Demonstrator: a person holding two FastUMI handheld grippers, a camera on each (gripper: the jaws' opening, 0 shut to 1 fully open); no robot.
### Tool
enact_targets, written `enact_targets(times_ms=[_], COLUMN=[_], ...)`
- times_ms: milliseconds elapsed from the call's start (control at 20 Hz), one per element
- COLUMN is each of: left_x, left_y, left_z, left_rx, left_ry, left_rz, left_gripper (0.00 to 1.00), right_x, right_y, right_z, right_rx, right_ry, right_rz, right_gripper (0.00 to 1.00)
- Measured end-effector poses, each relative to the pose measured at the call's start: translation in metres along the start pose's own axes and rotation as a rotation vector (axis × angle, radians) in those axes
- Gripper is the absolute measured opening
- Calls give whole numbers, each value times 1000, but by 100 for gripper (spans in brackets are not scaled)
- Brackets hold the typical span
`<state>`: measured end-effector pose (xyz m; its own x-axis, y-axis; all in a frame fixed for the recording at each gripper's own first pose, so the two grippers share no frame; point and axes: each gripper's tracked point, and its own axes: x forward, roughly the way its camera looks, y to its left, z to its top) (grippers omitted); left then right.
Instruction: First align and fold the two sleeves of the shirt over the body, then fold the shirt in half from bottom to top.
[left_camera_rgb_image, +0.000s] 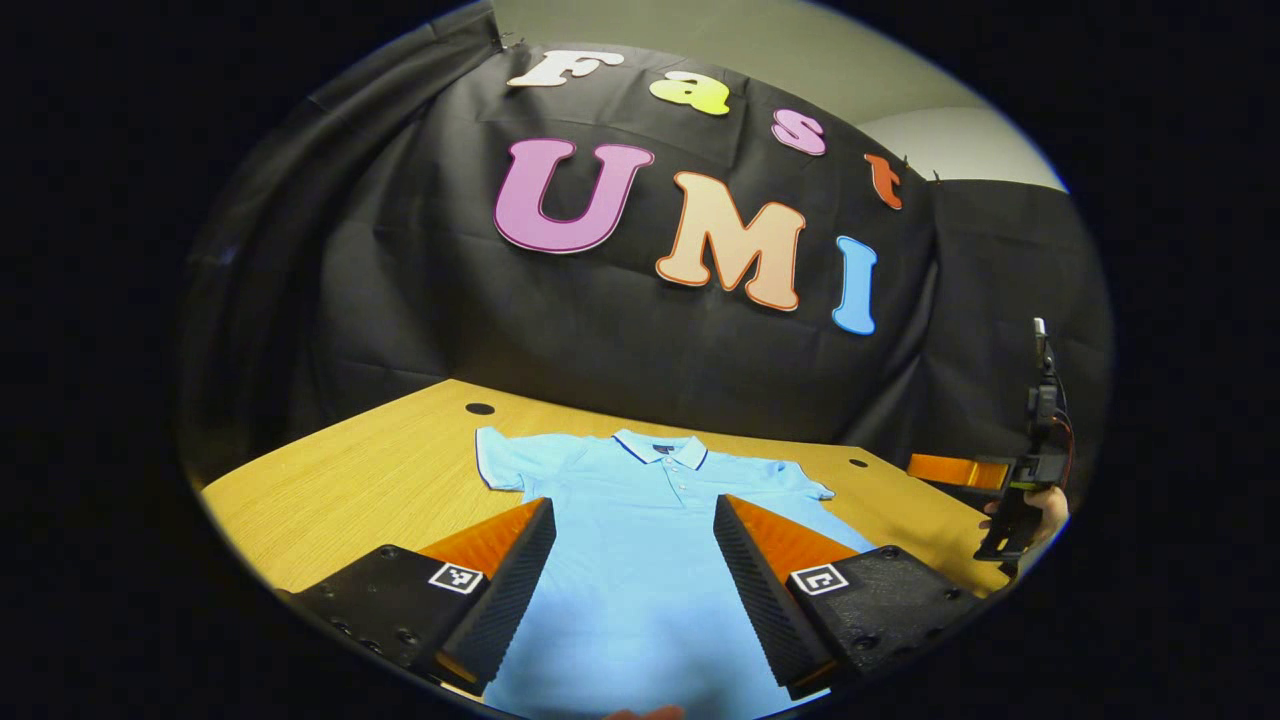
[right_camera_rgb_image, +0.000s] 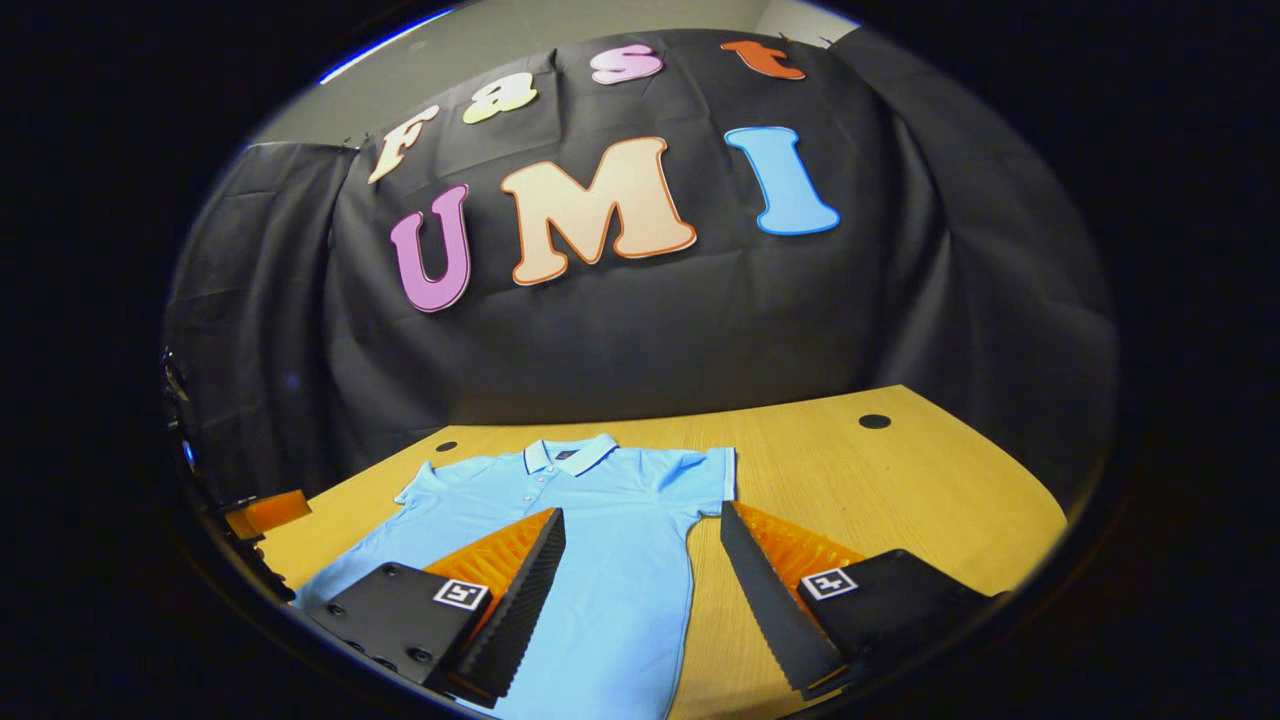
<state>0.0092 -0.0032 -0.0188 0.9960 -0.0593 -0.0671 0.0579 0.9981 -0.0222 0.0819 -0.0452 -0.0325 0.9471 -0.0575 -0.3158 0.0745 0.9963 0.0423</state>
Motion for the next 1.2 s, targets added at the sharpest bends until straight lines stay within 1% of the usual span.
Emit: enact_targets(times_ms=[150,250,300,350,400,450,500,550,600,650,700,750,900,1150,1200], left_x=[1,2,2,4,4,3,3,4,5,4,5,6,7,8,8], left_y=[2,-1,-1,-1,0,1,3,2,1,0,-2,-2,1,6,8], left_z=[-2,-7,-8,-10,-10,-9,-9,-9,-10,-12,-13,-15,-16,-14,-16], left_rx=[-22,-36,-40,-46,-51,-52,-49,-47,-49,-52,-55,-58,-63,-58,-61], left_ry=[2,21,29,35,36,32,31,31,33,39,44,48,57,53,56], left_rz=[0,-14,-18,-18,-18,-16,-12,-11,-13,-22,-28,-31,-27,-17,-16], left_gripper=[95,95,95,95,95,95,95,95,95,95,95,95,95,95,95], right_x=[35,63,76,90,103,117,129,139,149,157,164,171,183,192,193], right_y=[-12,-24,-28,-33,-37,-40,-43,-47,-52,-56,-60,-64,-76,-80,-79], right_z=[4,3,-1,-6,-16,-23,-28,-33,-38,-40,-43,-45,-55,-70,-72], right_rx=[-95,-136,-144,-146,-151,-149,-142,-136,-129,-122,-114,-103,-98,-102,-94], right_ry=[72,134,174,212,253,286,311,333,351,367,381,389,419,444,447], right_rz=[-45,-84,-95,-108,-114,-118,-123,-135,-150,-164,-181,-194,-235,-245,-243], right_gripper=[97,97,97,94,97,97,94,97,94,97,97,94,94,94,97])
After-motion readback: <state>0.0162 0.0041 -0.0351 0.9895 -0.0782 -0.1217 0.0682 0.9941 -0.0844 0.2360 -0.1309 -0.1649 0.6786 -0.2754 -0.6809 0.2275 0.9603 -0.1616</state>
